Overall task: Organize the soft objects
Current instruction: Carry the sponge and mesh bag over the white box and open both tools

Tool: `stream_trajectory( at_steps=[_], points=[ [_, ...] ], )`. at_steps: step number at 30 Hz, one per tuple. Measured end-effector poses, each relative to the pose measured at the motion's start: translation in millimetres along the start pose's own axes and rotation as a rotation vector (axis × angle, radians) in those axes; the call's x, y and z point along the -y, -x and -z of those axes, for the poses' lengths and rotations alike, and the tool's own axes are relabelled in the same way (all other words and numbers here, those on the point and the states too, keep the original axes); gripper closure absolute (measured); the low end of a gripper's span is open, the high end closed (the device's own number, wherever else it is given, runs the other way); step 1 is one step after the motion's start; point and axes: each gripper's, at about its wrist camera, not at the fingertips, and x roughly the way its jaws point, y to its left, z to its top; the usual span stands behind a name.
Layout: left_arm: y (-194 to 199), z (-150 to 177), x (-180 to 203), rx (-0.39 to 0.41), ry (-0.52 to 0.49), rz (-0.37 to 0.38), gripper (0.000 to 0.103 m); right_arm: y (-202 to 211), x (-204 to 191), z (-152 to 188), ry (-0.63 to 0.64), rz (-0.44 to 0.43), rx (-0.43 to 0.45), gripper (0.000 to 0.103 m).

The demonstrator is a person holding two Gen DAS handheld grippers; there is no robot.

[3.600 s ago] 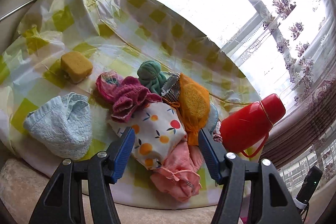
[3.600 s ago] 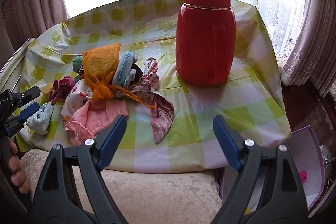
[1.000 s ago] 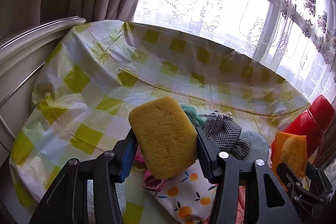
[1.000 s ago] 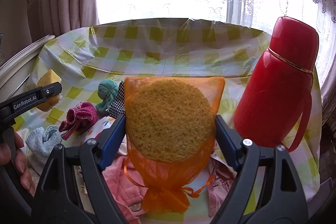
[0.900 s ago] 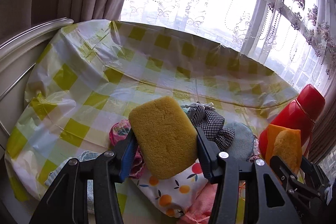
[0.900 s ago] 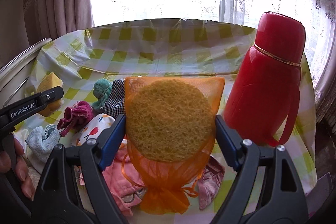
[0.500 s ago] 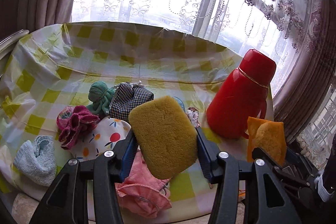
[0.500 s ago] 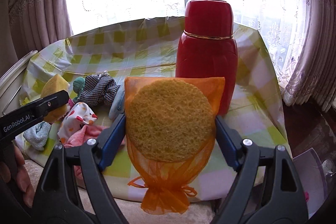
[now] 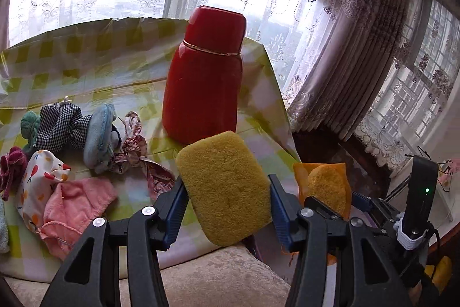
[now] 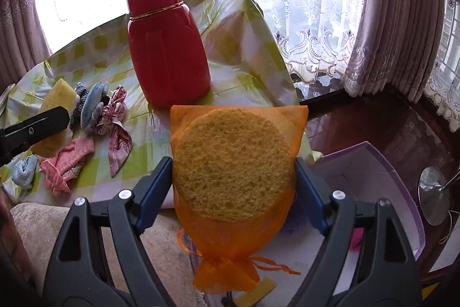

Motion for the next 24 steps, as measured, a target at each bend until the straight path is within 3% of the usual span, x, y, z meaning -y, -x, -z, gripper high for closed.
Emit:
stream_trajectory(
  at_steps=[5,10,14,18,24],
  points=[
    [-6.8,4.0,33.3,-0.028,-0.062,0.048,0.049,-6.3,24.5,18.3,-0.035,-0.007,-0.078,0.019],
    [-10.5,3.7,46.9,-0.041,-0.083,0.056,0.049,-24.4,33.4,37.0,-0.049,-0.057,-0.184,0.018],
    [-14.9,3.8,52.9,-0.054,-0.099,0.052,0.048,-33.9,44.4,49.6,-0.056,-0.034,-0.231,0.014],
    [-20.9,4.2,58.0,-0.071,-0.106,0.055,0.048,-31.6,63.7,52.9,-0.082,-0.017,-0.234,0.013],
    [-26.4,8.0,71.5,-0.105,-0.135,0.081,0.047,-18.6,100.3,44.0,-0.160,0.086,-0.184,0.013]
  ],
)
